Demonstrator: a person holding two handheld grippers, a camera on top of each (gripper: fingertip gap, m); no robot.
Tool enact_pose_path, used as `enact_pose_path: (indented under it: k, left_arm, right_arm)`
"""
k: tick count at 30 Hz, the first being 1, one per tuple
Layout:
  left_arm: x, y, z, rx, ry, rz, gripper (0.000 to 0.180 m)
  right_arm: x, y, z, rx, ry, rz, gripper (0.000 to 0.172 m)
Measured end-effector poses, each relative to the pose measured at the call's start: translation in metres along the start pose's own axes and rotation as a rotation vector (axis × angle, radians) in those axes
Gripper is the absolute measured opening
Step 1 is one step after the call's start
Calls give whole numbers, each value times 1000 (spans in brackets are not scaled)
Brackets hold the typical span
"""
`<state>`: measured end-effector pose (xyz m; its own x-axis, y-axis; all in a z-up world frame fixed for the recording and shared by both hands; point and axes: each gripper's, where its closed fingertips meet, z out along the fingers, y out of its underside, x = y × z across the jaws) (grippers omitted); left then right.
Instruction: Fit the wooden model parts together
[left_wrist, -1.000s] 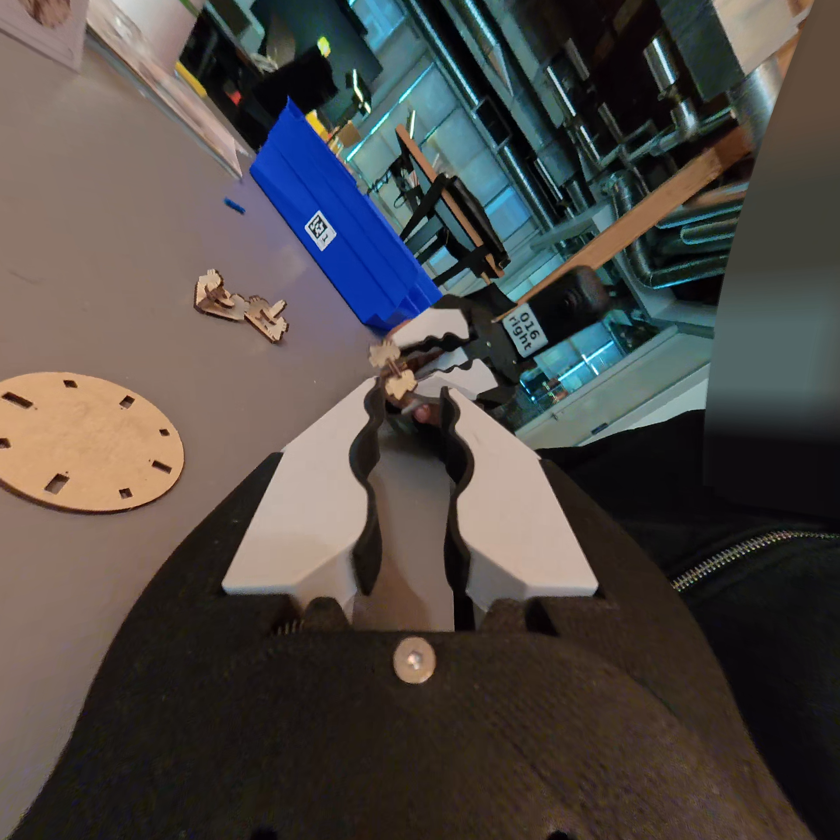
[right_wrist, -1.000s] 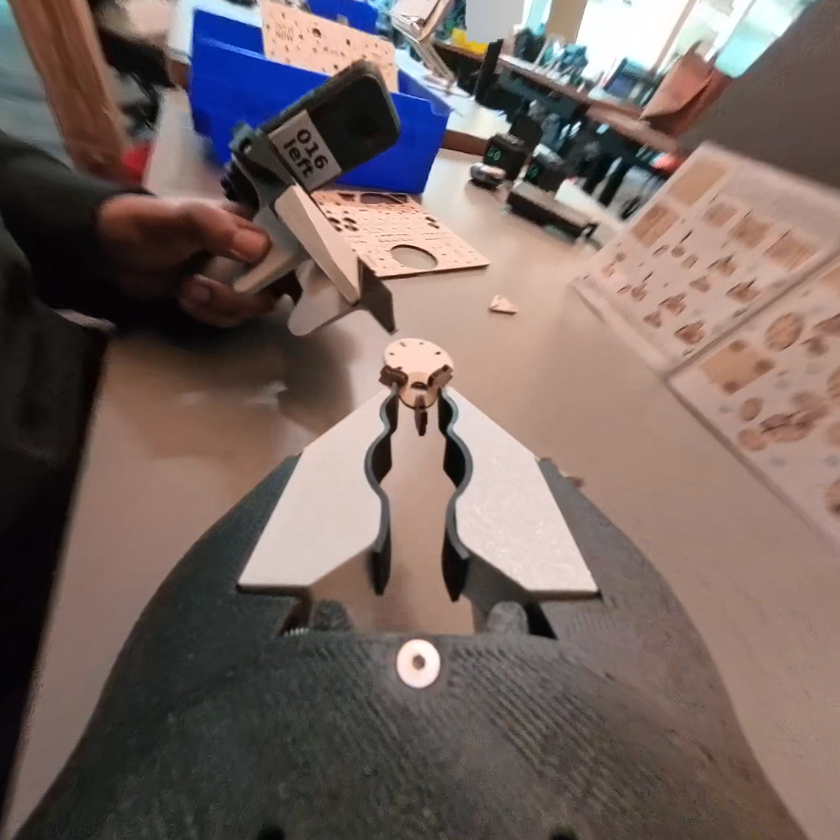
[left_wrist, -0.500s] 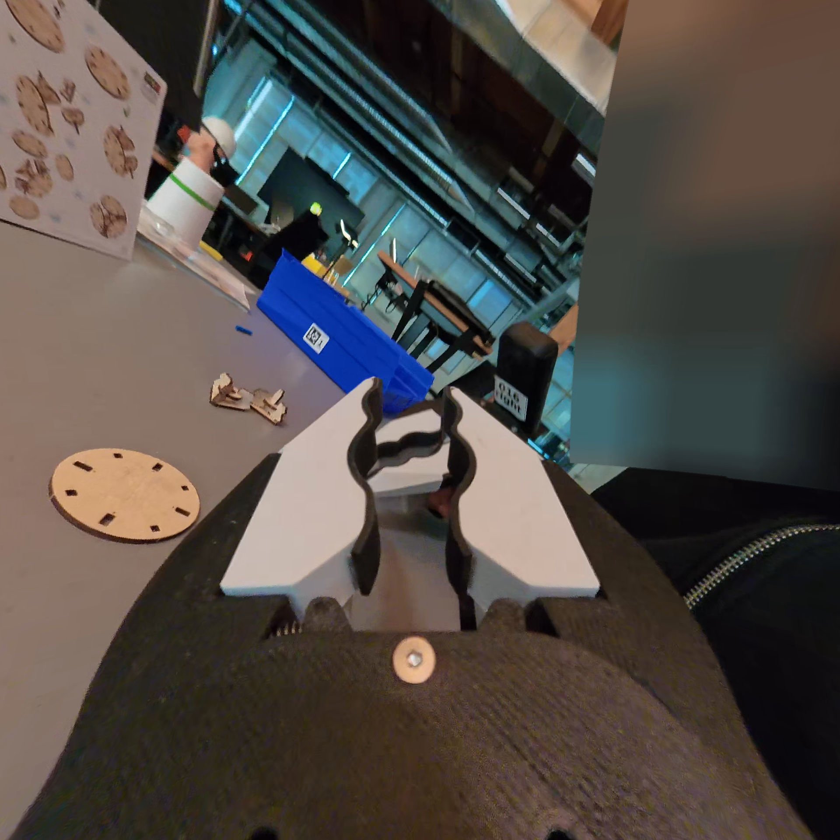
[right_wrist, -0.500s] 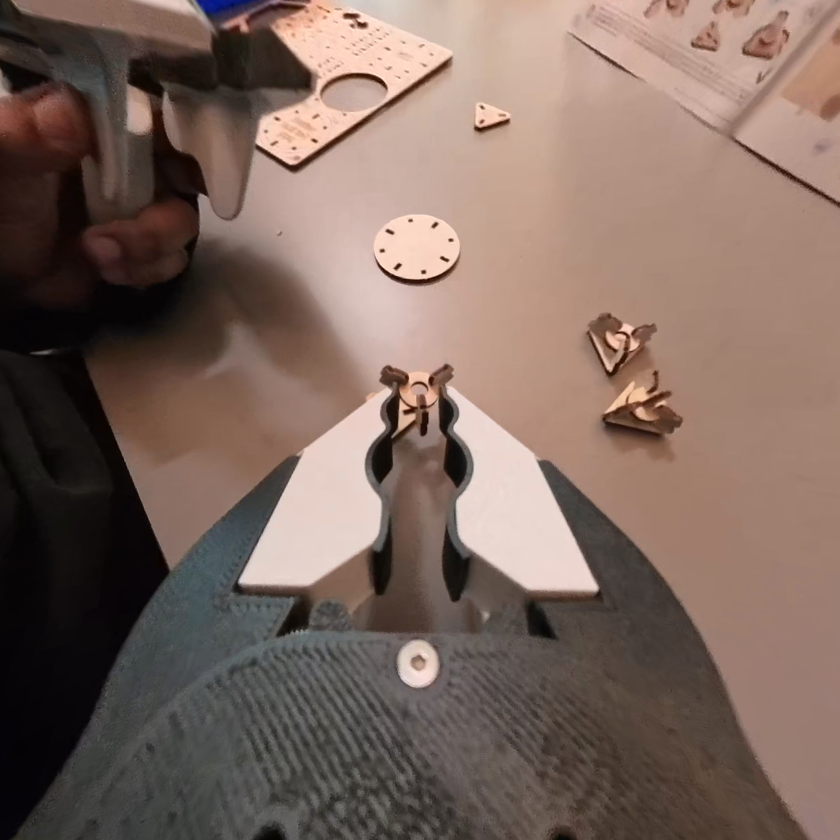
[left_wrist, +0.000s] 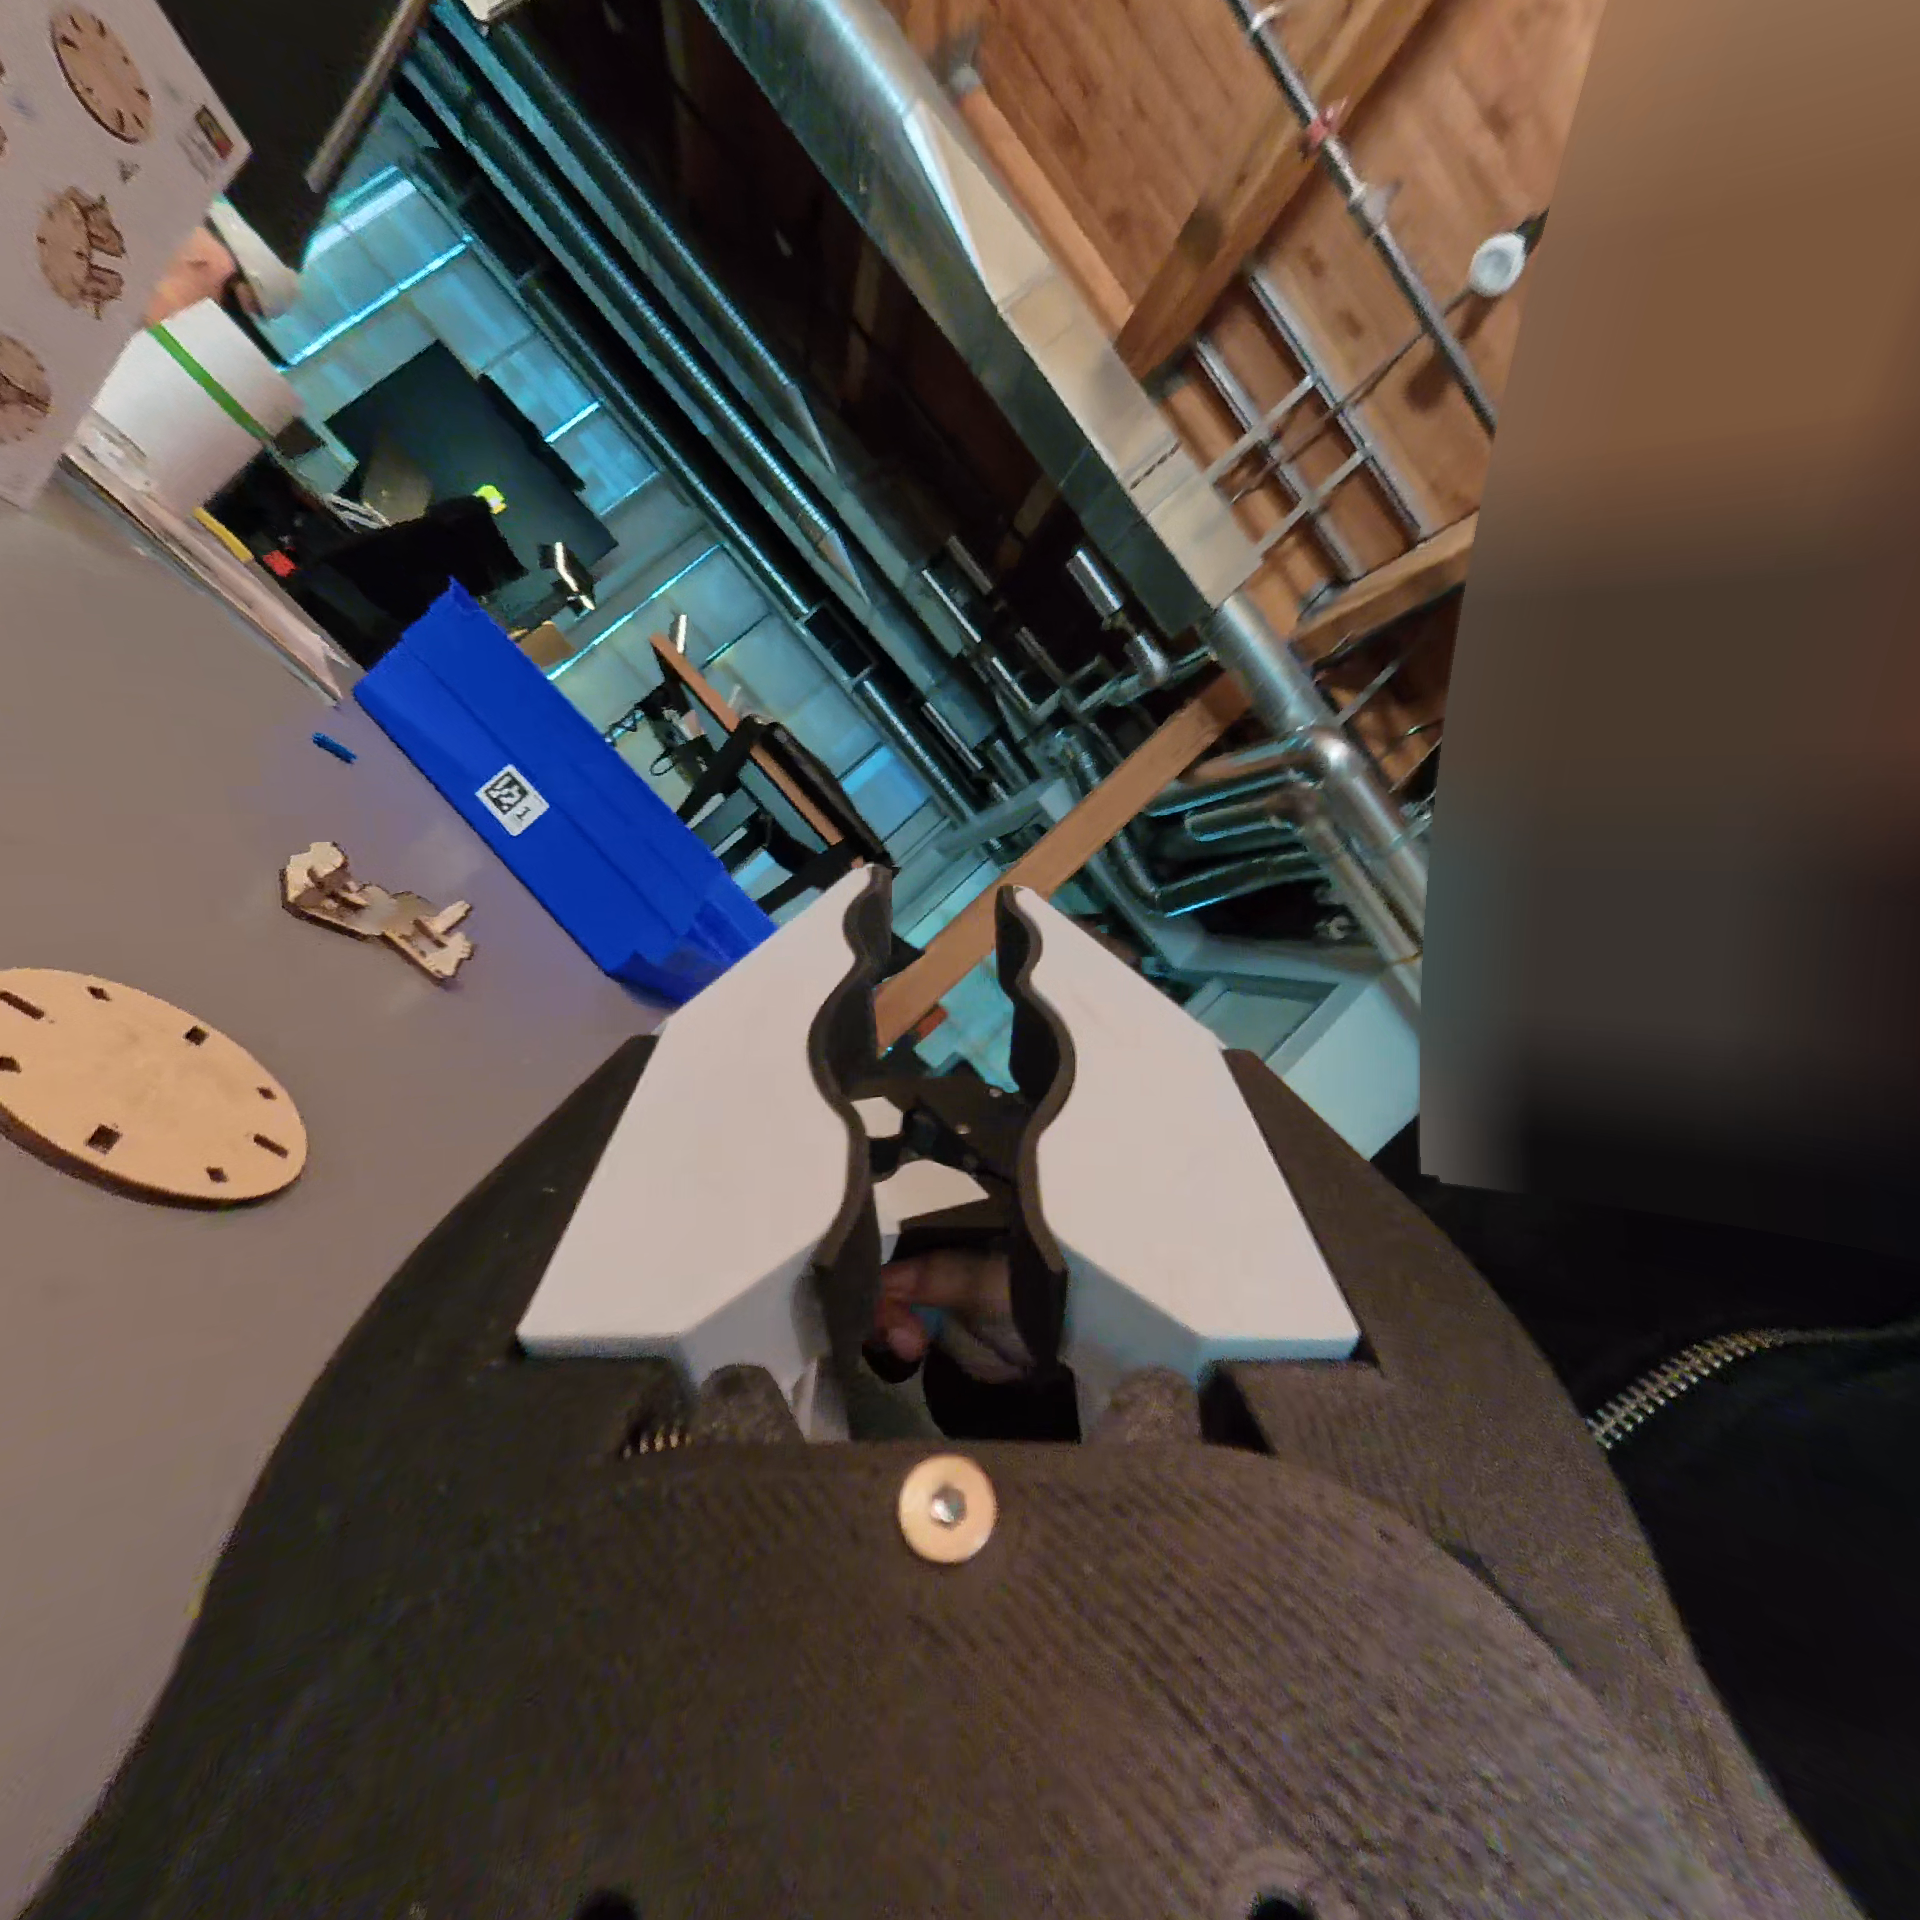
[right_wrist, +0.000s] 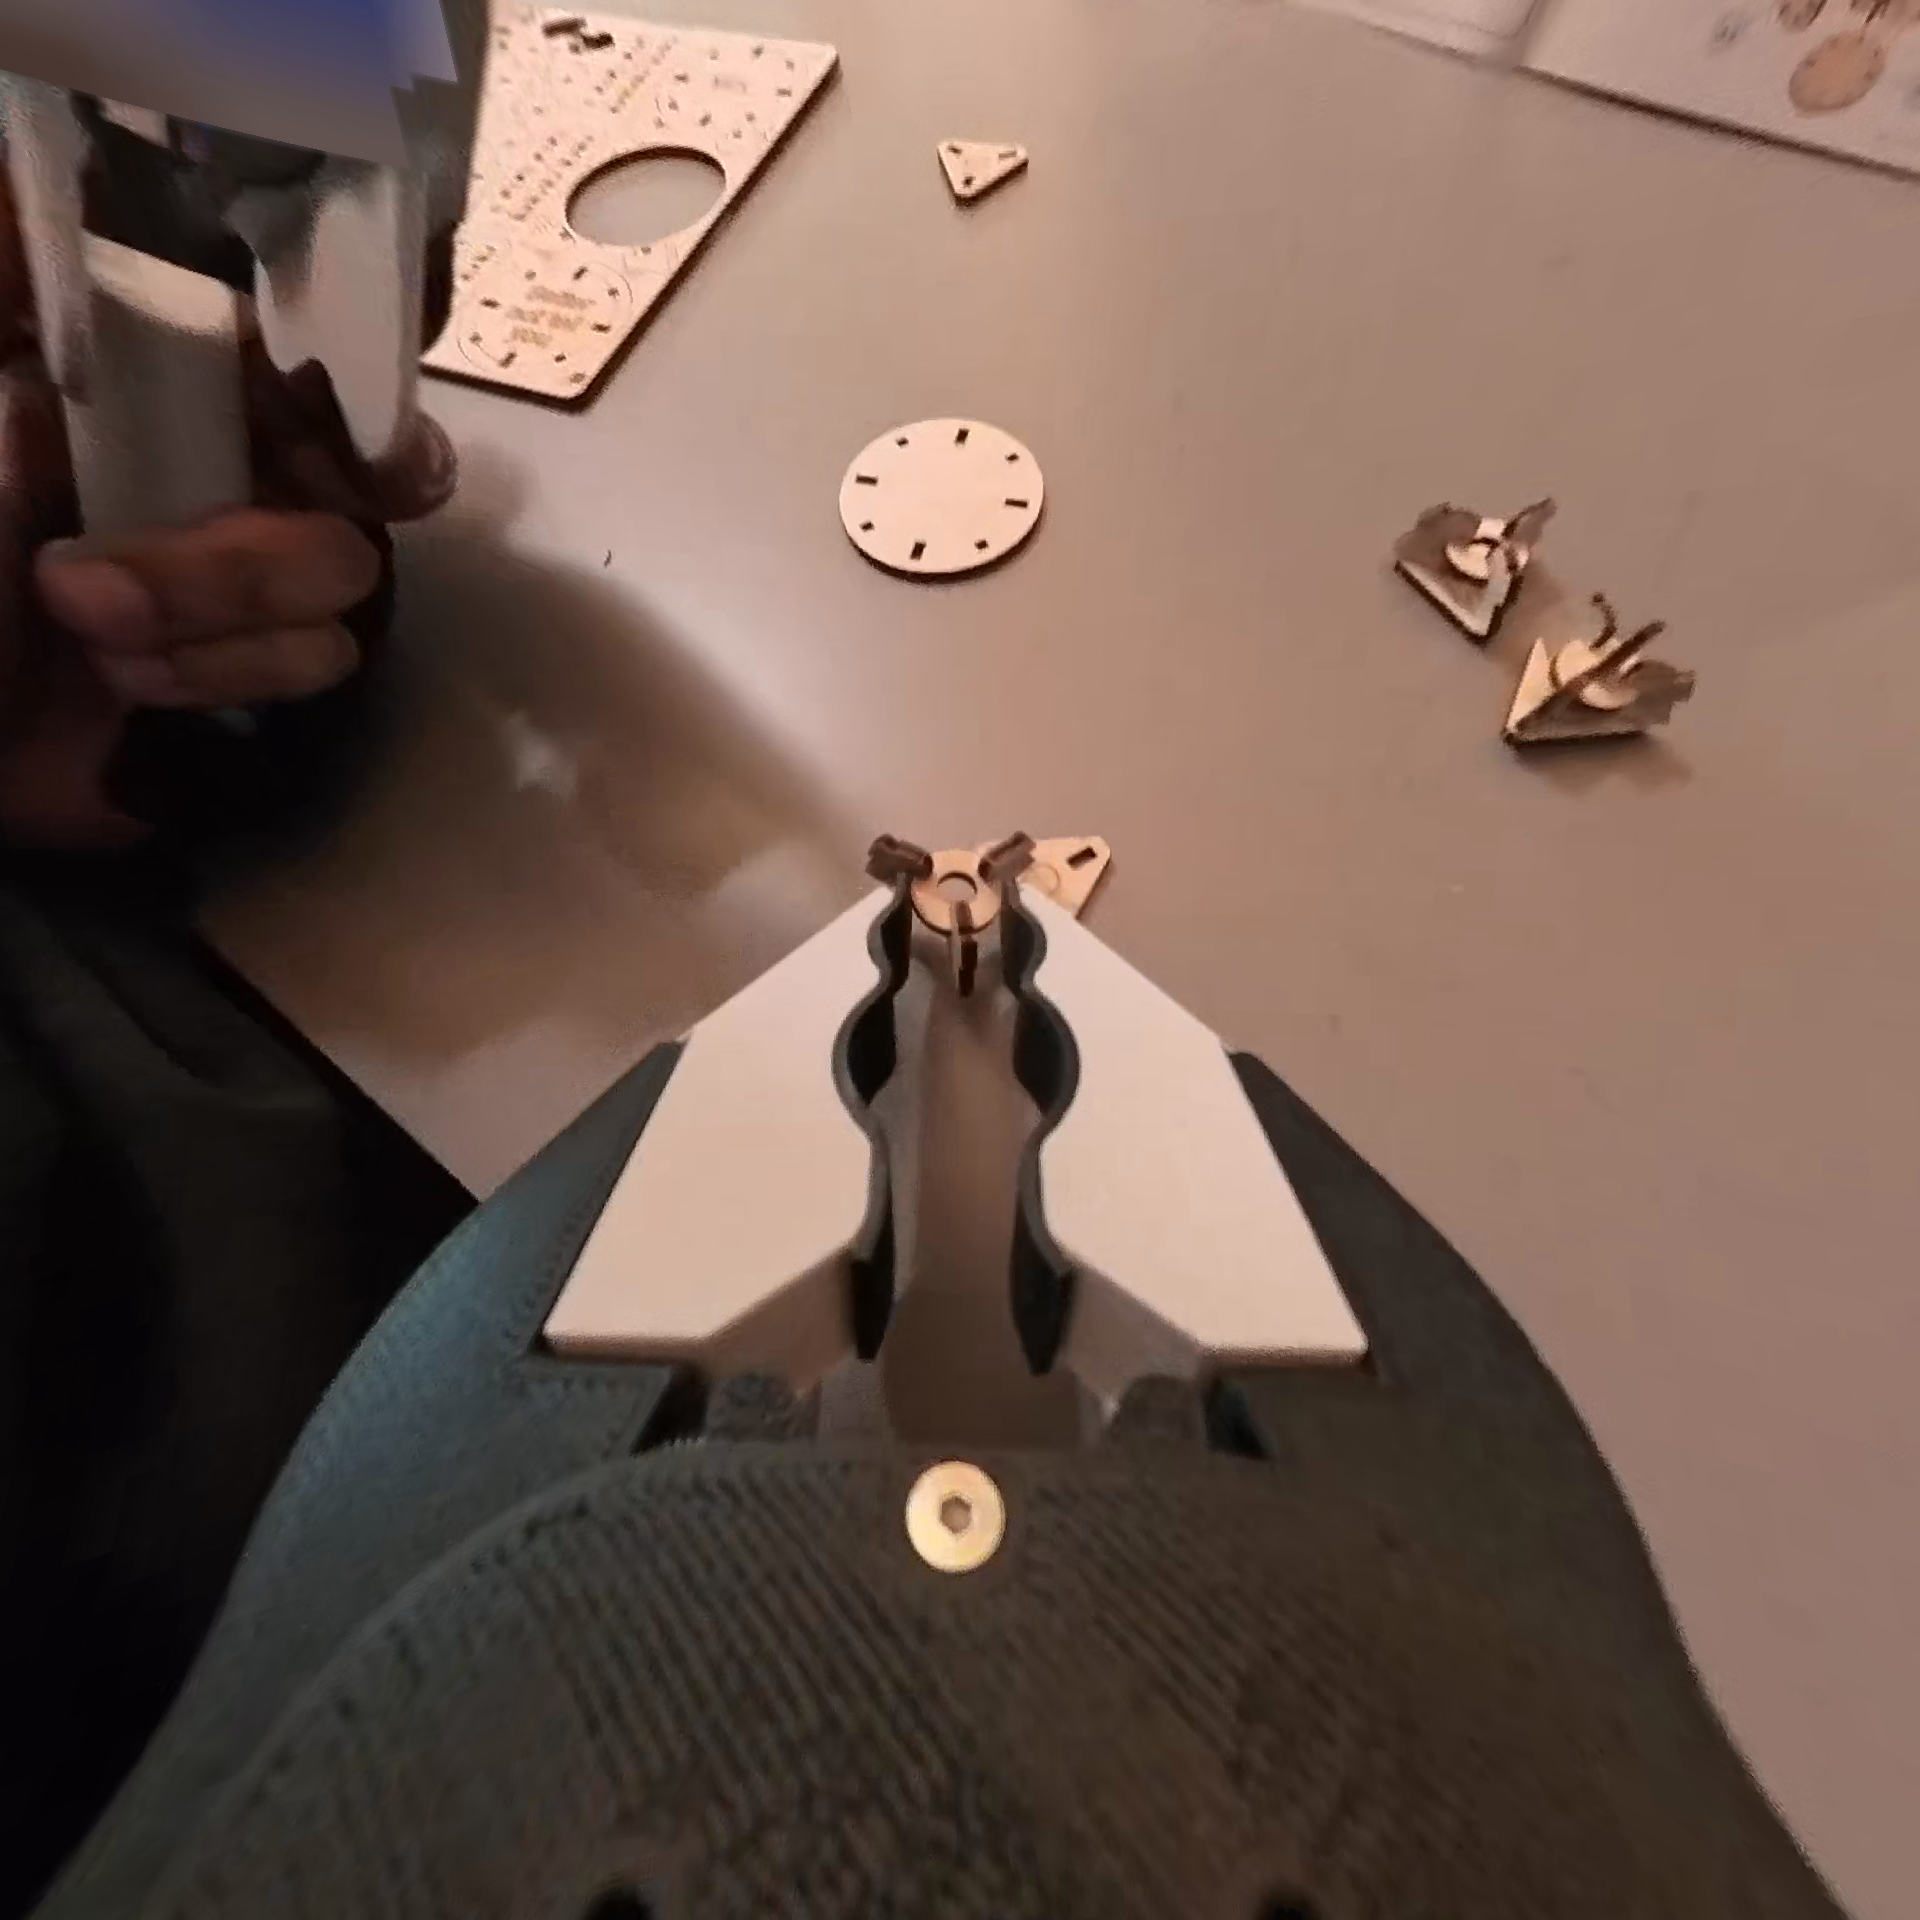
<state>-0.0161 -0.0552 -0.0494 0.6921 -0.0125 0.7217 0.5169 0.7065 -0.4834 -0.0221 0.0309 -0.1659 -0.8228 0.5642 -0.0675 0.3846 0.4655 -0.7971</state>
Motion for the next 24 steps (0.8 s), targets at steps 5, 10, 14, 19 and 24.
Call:
enact_pose_path:
  k: [5, 10, 14, 19, 24]
  left_arm:
    - [-1, 1, 0, -8, -7, 1, 18]
    - [-4, -1, 0, 4, -18, 1, 18]
    - [-5, 1, 2, -7, -27, 11, 18]
    - [-5, 1, 3, -8, -35, 20, 18]
    - [-6, 1, 2, -4, -35, 20, 18]
  right_arm:
    - [6, 9, -3, -37, 8, 22, 15]
    - [13, 9, -6, -28, 3, 2, 15]
    - [18, 0, -9, 6, -33, -3, 15]
    - [26, -7, -3, 2, -71, 5, 15]
    - [19, -3, 6, -68, -71, -22, 15]
